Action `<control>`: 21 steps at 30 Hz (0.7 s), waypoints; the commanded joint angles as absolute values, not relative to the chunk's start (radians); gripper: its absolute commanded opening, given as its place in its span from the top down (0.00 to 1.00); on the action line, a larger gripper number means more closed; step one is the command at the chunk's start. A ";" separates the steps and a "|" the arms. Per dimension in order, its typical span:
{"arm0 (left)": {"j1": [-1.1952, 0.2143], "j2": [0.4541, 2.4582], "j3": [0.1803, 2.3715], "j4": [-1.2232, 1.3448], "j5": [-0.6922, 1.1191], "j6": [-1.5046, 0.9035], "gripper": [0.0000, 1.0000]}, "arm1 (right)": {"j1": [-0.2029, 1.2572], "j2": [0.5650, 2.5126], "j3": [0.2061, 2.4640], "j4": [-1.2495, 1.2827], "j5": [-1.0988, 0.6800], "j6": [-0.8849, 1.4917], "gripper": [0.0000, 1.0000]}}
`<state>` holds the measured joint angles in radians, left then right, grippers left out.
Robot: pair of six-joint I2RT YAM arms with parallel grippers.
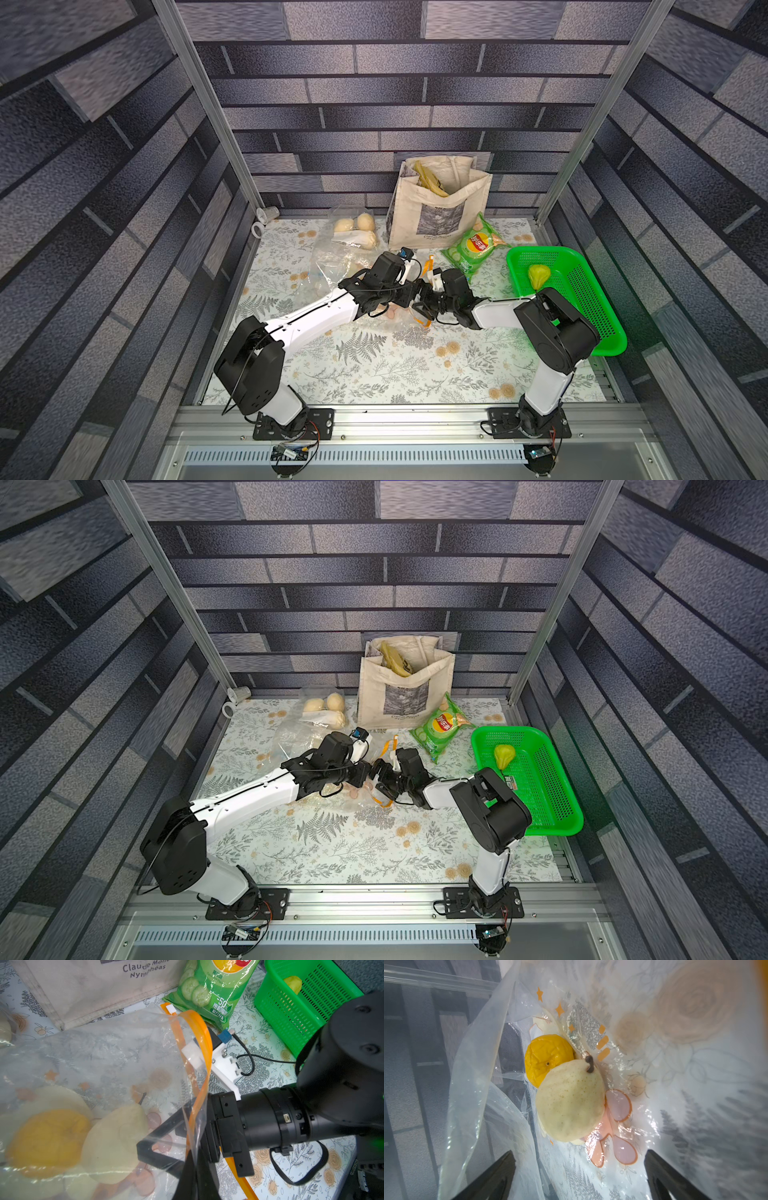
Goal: Open the zip-top bag and take out the pear
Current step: Pick up the pear from the zipper food storage bag.
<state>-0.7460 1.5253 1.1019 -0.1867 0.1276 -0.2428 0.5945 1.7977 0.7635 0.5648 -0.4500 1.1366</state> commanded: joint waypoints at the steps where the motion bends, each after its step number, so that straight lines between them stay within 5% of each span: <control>1: -0.807 1.440 1.111 -0.104 0.301 -0.225 0.96 | 0.624 1.799 0.780 0.576 -0.394 1.143 0.03; 21: -0.784 1.409 1.086 -0.138 0.299 -0.218 0.96 | 0.652 1.778 0.853 0.362 -0.364 0.986 0.02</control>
<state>-0.7784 1.4105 1.0897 -0.1631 0.2741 -0.2348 0.6270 1.7958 0.8196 0.4465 -0.3885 1.0641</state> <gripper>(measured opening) 0.042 0.982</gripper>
